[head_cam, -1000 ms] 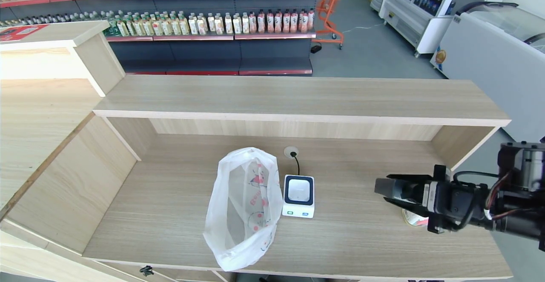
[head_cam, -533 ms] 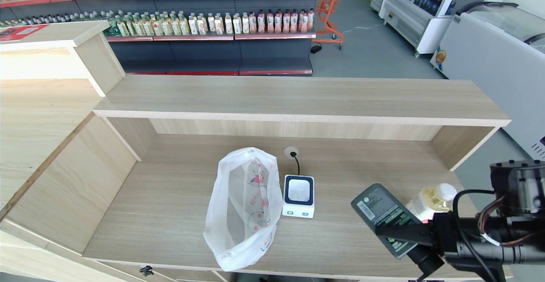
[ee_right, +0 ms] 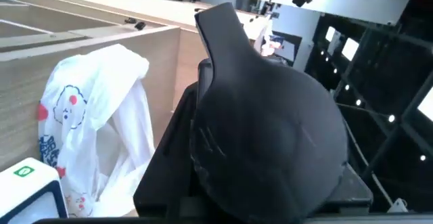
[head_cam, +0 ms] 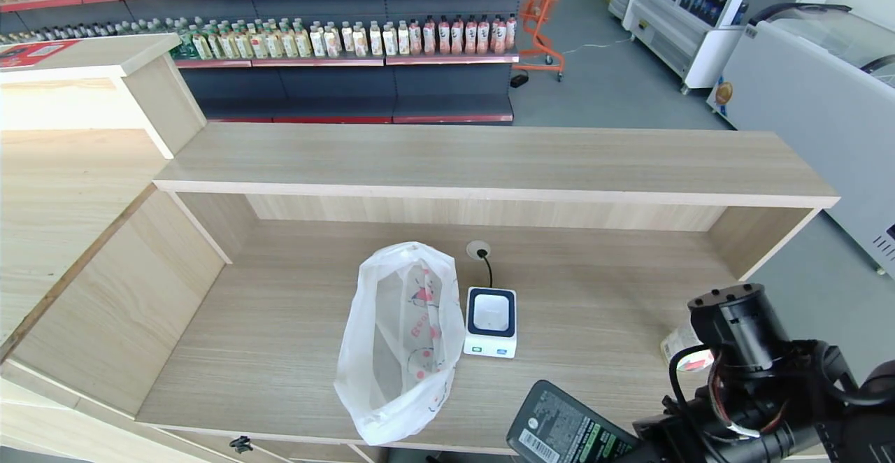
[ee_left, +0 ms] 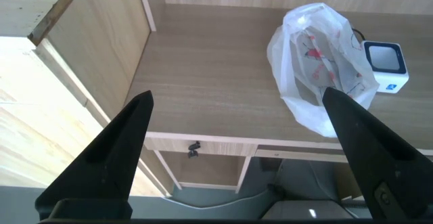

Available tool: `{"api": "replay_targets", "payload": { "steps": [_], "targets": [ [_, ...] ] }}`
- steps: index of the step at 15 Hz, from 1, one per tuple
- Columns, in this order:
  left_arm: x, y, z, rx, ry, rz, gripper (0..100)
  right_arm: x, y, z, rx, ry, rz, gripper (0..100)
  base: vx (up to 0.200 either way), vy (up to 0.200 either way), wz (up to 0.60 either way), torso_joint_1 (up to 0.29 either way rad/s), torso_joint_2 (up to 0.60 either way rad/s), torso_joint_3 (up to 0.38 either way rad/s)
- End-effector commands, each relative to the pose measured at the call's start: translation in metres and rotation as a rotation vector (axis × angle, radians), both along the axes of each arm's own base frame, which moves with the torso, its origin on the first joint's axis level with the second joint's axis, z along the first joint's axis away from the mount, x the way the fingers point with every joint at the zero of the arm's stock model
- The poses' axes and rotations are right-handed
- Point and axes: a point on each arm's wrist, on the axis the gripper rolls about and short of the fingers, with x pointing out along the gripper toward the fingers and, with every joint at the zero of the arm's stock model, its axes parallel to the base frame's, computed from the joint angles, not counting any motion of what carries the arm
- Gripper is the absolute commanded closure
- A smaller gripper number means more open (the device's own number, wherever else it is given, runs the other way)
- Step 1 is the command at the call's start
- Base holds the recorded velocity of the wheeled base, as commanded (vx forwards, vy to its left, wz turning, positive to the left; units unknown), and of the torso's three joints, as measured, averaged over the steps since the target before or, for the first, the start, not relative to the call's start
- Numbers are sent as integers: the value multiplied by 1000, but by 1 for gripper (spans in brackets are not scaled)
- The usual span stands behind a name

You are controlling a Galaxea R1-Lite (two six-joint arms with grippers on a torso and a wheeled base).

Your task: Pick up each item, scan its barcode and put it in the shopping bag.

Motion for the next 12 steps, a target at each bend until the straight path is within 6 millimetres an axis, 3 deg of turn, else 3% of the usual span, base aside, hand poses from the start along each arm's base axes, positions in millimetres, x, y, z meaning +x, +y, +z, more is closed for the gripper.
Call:
{"api": "replay_targets", "payload": {
  "steps": [1, 4, 9, 12],
  "targets": [
    [0, 0, 0, 0, 0, 0, 0, 10, 4, -16, -17, 21, 21, 100, 0, 0, 0, 0, 0, 0],
    [0, 0, 0, 0, 0, 0, 0, 20, 10, -18, 42, 51, 79, 100, 0, 0, 0, 0, 0, 0],
    [0, 0, 0, 0, 0, -2, 0, 21, 11, -16, 66, 45, 99, 100, 0, 0, 0, 0, 0, 0],
    [0, 0, 0, 0, 0, 0, 0, 36, 19, -1, 130, -38, 134, 100, 0, 0, 0, 0, 0, 0]
  ]
}}
